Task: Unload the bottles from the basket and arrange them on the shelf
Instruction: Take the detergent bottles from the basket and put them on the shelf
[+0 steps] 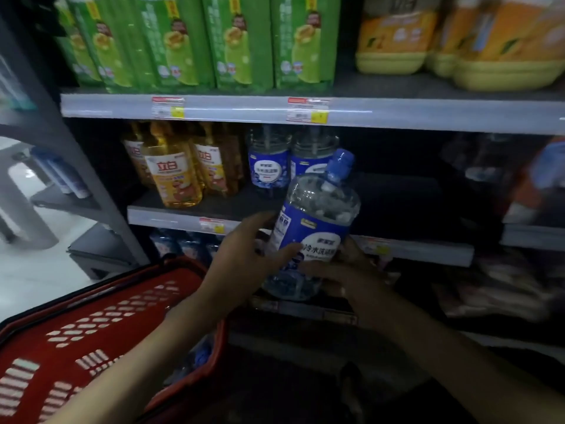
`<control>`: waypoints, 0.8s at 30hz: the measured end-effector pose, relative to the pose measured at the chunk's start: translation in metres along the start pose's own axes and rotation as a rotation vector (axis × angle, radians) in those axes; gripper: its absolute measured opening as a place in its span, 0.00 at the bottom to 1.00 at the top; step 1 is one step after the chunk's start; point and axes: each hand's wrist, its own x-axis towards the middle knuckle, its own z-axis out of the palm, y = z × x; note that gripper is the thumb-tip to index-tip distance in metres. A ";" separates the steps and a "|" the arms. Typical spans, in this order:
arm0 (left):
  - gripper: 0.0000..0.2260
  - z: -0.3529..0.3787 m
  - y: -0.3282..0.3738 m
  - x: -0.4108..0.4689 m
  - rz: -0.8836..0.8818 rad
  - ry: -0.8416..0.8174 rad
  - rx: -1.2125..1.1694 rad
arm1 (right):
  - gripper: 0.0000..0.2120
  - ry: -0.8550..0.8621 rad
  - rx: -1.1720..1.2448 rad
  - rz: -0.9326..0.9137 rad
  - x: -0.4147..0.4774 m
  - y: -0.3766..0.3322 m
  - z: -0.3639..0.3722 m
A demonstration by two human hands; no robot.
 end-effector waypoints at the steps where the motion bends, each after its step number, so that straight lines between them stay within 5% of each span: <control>1: 0.27 0.008 0.001 0.006 0.003 -0.005 0.006 | 0.45 0.045 0.004 -0.011 0.005 0.000 -0.009; 5: 0.26 0.039 0.013 0.030 0.014 -0.055 0.074 | 0.46 0.132 0.027 -0.036 0.015 -0.005 -0.042; 9: 0.24 0.069 0.029 0.060 0.039 -0.157 0.104 | 0.32 0.253 -0.005 0.006 0.009 -0.012 -0.071; 13: 0.20 0.095 0.037 0.086 0.071 -0.222 0.087 | 0.42 0.311 -0.025 0.016 0.011 -0.020 -0.099; 16: 0.20 0.113 0.037 0.100 0.083 -0.158 0.044 | 0.35 0.348 -0.042 -0.045 0.023 -0.033 -0.111; 24: 0.22 0.152 0.031 0.133 0.098 0.029 -0.039 | 0.40 0.410 -0.089 -0.143 0.079 -0.048 -0.137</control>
